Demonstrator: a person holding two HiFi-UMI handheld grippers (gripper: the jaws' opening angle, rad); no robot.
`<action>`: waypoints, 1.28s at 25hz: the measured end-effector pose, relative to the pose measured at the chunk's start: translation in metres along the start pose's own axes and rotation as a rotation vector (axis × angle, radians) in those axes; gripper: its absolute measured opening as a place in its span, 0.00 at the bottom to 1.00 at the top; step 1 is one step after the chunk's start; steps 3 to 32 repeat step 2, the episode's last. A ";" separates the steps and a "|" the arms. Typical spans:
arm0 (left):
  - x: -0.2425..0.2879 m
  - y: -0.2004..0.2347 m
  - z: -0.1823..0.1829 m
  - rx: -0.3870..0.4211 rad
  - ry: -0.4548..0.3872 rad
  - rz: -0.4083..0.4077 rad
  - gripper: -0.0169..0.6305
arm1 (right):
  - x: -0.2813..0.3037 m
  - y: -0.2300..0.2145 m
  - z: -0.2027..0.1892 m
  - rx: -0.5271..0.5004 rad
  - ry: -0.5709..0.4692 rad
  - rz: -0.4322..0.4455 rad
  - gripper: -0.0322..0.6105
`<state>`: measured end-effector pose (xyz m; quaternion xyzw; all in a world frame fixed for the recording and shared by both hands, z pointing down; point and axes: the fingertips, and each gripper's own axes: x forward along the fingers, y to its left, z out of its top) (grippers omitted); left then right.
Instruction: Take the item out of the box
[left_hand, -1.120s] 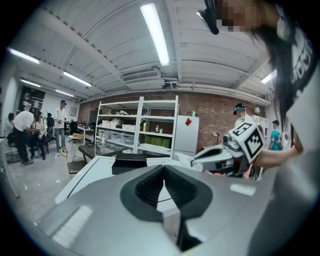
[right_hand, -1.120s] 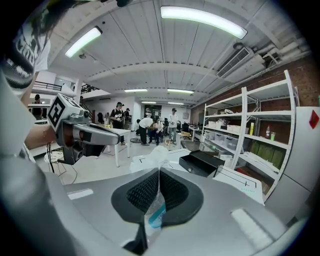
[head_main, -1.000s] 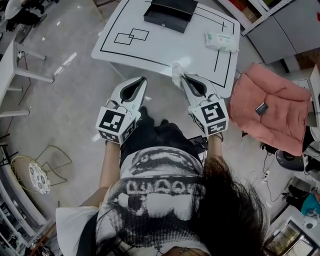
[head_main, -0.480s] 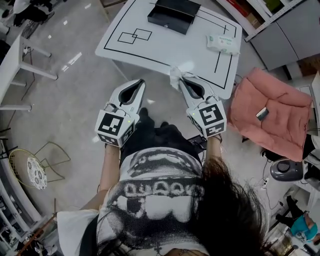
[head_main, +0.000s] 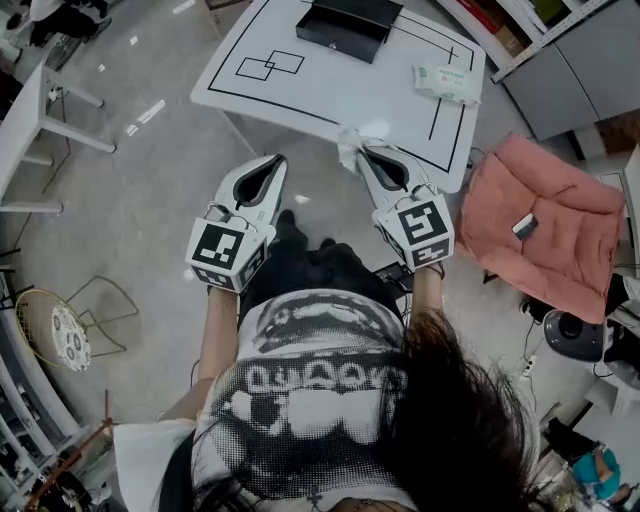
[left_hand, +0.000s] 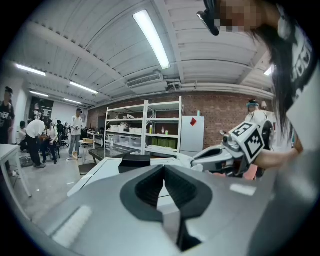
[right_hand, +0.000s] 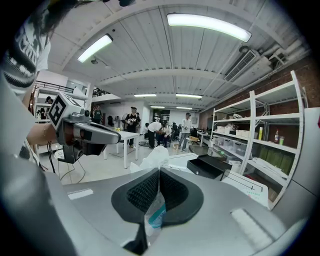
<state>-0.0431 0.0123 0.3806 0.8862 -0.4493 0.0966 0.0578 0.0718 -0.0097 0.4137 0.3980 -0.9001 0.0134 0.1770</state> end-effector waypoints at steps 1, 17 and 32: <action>0.000 0.000 0.000 0.002 -0.002 0.002 0.03 | 0.000 -0.002 0.000 -0.002 -0.003 -0.002 0.06; 0.000 0.000 0.000 0.003 -0.004 0.005 0.03 | 0.000 -0.003 0.001 -0.004 -0.006 -0.004 0.06; 0.000 0.000 0.000 0.003 -0.004 0.005 0.03 | 0.000 -0.003 0.001 -0.004 -0.006 -0.004 0.06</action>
